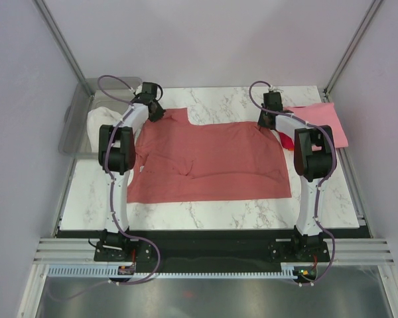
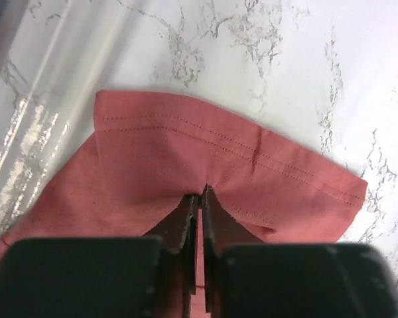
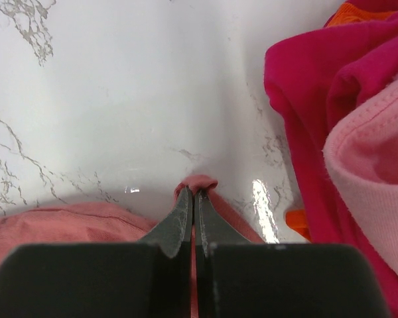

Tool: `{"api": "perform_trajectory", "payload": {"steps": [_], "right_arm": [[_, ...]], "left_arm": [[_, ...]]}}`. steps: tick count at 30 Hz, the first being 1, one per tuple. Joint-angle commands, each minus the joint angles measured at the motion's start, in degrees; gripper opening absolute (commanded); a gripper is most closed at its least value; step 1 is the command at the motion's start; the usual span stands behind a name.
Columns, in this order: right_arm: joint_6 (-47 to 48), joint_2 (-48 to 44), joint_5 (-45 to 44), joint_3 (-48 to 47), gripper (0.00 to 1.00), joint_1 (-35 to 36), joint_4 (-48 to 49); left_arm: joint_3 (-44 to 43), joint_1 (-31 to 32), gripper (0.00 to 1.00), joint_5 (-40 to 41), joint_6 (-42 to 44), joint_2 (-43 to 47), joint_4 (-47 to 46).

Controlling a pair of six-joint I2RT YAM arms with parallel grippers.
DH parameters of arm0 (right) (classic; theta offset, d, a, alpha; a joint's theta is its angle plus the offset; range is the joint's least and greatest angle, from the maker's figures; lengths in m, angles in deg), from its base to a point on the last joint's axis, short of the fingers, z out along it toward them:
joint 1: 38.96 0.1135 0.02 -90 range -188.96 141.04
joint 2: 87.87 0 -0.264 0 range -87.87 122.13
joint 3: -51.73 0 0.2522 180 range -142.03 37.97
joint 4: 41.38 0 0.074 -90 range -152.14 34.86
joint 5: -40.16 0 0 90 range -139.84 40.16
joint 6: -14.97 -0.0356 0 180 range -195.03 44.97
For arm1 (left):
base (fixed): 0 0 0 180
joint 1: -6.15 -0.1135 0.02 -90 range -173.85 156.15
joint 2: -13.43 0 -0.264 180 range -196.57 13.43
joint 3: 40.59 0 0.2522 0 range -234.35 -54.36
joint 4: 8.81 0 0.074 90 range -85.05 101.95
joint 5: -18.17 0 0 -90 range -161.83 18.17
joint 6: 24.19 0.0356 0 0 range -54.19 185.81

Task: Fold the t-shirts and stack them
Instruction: Fold the tshirt

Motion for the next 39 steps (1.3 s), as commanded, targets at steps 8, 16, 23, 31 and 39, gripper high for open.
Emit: {"api": "perform_trajectory", "payload": {"steps": [8, 16, 23, 31, 39], "right_arm": [[-0.5, -6.4, -1.5, 2.3, 0.00, 0.0, 2.2], [-1.3, -10.6, -3.7, 7.1, 0.00, 0.0, 4.9], [-2.5, -15.2, -5.2, 11.0, 0.00, 0.0, 5.7], [-3.1, -18.5, -5.6, 14.7, 0.00, -0.1, 5.2], [-3.2, -21.1, -5.8, 17.8, 0.00, 0.0, 4.0]], "left_arm": [[6.7, 0.8, 0.02, 5.2, 2.7, 8.1, -6.5], [12.1, 4.0, 0.02, 9.6, 6.8, 13.9, -11.0], [17.5, 5.1, 0.02, 10.4, 7.3, 18.3, -14.4], [30.2, 6.9, 0.02, 13.0, 7.8, 27.0, -19.9], [42.4, 9.9, 0.02, 17.8, 9.5, 36.6, -25.0]]}}
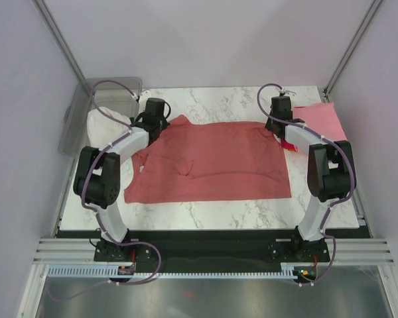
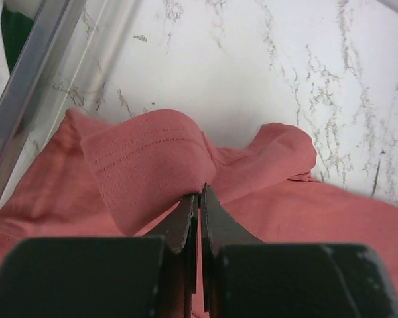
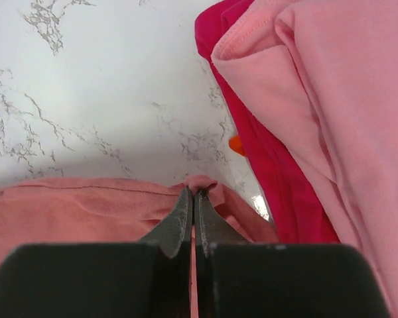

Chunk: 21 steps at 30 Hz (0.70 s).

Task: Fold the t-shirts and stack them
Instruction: Fold the tshirt

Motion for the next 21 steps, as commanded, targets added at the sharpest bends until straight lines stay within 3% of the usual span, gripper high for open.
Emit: {"api": "perform_trajectory", "payload": {"steps": [1, 21], "right_arm": [[-0.7, -3.9, -1.7, 1.5, 0.00, 0.0, 0.2], [-3.0, -14.1, -10.5, 14.0, 0.00, 1.0, -0.8]], "left_arm": [[4.0, 1.7, 0.02, 5.2, 2.8, 6.6, -6.9], [24.4, 7.6, 0.02, 18.2, 1.5, 27.5, -8.0]]}}
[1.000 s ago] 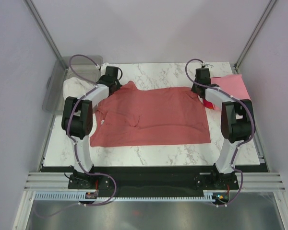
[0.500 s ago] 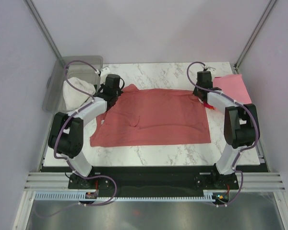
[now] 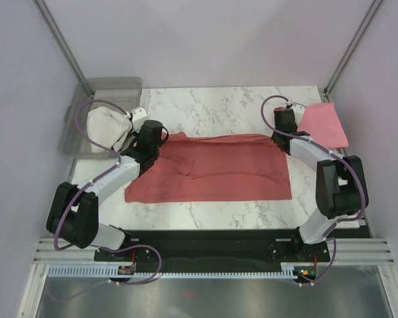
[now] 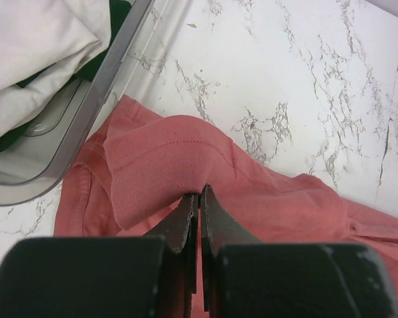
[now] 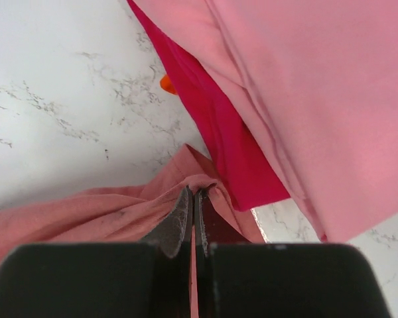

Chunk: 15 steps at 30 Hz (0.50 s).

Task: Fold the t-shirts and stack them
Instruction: Fold the tshirt

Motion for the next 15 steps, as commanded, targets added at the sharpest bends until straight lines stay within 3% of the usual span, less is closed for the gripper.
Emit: {"api": "perform_trajectory", "payload": {"steps": [1, 15], "right_arm": [[-1.2, -3.9, -3.2, 1.7, 0.00, 0.0, 0.5], [-2.2, -10.5, -4.8, 8.2, 0.00, 0.5, 0.9]], "left_arm": [[2.3, 1.5, 0.02, 6.7, 0.2, 5.9, -2.6], [8.6, 6.8, 0.02, 11.1, 1.0, 13.8, -1.6]]}}
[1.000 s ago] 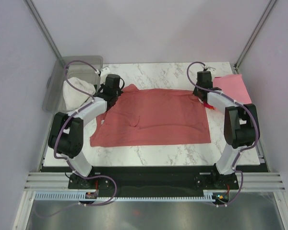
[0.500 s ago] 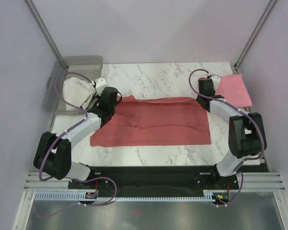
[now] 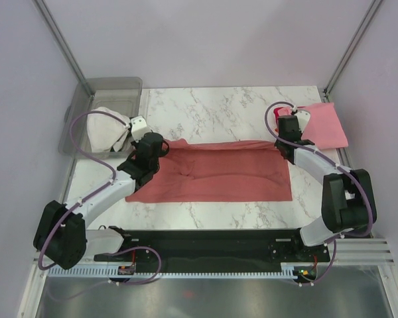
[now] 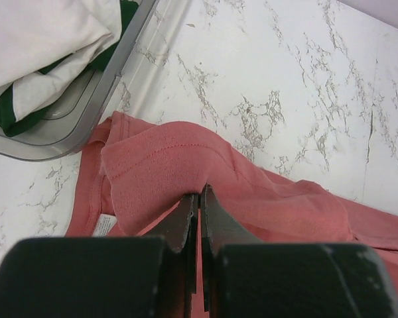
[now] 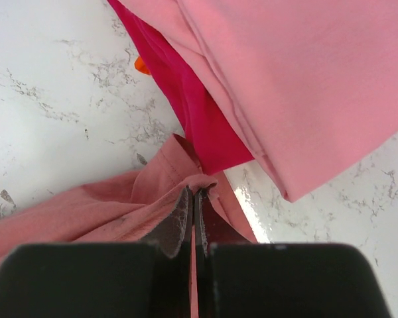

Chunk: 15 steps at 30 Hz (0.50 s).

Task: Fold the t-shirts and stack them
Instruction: Fold the tshirt

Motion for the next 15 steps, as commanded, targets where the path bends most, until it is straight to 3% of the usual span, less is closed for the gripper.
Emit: {"api": "perform_trajectory", "payload": {"steps": [1, 15], "right_arm": [[-0.8, -3.2, -3.1, 1.2, 0.00, 0.7, 0.8], [-5.8, -4.2, -4.3, 6.9, 0.00, 2.2, 0.5]], "left_arm": [[0.5, 1.4, 0.02, 5.6, 1.0, 2.5, -1.4], [2.2, 2.1, 0.02, 2.8, -2.1, 5.8, 6.9]]}}
